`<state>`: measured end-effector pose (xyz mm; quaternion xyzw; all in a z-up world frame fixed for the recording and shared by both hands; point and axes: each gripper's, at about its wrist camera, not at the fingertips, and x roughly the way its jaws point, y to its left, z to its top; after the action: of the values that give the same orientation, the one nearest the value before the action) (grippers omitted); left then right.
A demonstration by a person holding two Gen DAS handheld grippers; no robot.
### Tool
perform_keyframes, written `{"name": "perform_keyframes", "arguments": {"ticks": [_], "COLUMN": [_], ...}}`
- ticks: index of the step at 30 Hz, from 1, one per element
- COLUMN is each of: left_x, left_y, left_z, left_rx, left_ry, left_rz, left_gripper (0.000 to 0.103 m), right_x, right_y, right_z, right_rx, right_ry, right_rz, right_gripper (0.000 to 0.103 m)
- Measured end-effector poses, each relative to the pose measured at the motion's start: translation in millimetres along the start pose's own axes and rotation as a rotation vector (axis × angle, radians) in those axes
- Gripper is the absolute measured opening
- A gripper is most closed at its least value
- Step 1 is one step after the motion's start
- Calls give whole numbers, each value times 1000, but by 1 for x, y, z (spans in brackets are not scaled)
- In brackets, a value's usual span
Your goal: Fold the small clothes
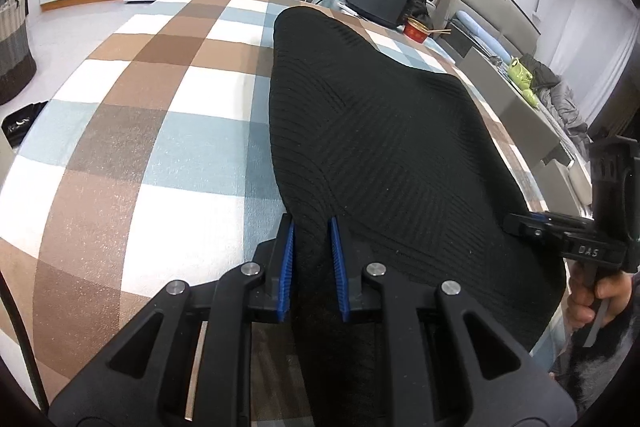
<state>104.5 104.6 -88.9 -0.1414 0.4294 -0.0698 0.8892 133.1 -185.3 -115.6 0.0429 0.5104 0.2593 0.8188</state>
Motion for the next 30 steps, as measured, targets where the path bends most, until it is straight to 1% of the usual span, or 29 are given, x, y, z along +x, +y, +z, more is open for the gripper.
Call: {"name": "perform_keyframes", "arguments": {"ticks": [4,7,8,9,10,11,12,13,15,17,18,19,21,22,23,24,25,27,28,29,30], "left_x": [-12,-25,-29,-33,-37,-41,-44,-47,-46,-41,-36,-31,-24,-18,-16,-17,-18,-19,-22,-22,-24], "left_y": [2,-5,-8,-11,-17,-23,-30,-39,-53,-69,-74,-78,-82,-81,-79,-77,-75,-75,-73,-73,-74], "left_z": [-2,-3,-3,-3,-4,-5,-7,-10,-14,-23,-26,-30,-36,-39,-41,-43,-45,-47,-47,-47,-46], "left_rx": [30,68,80,93,110,126,142,166,215,258,277,295,313,306,293,281,276,285,284,280,272], "left_ry": [-13,-33,-35,-35,-42,-49,-58,-73,-67,-26,-10,8,42,67,80,73,73,73,74,76,73], "left_rz": [19,52,48,38,21,9,-3,-22,-64,-93,-105,-101,-89,-79,-87,-102,-112,-109,-104,-103,-101], "left_gripper": [16,16,19,27,32,46,58,60,61,61,61,61,61,61,61,61,61,61,61,61,61], "right_x": [-21,-38,-47,-55,-61,-66,-70,-70,-64,-50,-41,-31,-13,-7,-4,-5,-9,-18,-21,-22,-26], "right_y": [-19,-12,-8,-5,-1,5,10,16,29,37,39,39,35,30,22,16,10,1,-1,-5,-7], "right_z": [-14,-17,-17,-16,-13,-10,-8,-5,0,5,6,8,8,8,4,1,-3,-15,-19,-25,-30], "right_rx": [26,-21,-38,-53,-67,-86,-104,-123,-171,-206,-210,-209,-219,-222,-214,-202,-191,-160,-155,-153,-148], "right_ry": [1,-26,-50,-75,-97,-118,-137,-149,-157,-149,-135,-115,-83,-66,-49,-49,-48,-29,-28,-6,-8], "right_rz": [-9,-68,-88,-90,-81,-68,-54,-37,-12,16,27,28,-28,-62,-72,-61,-45,-14,-26,-32,-19], "right_gripper": [40,41,41,41,41,41,41,41,41,33,26,24,24,23,19,16,16,16,18,20,20]}}
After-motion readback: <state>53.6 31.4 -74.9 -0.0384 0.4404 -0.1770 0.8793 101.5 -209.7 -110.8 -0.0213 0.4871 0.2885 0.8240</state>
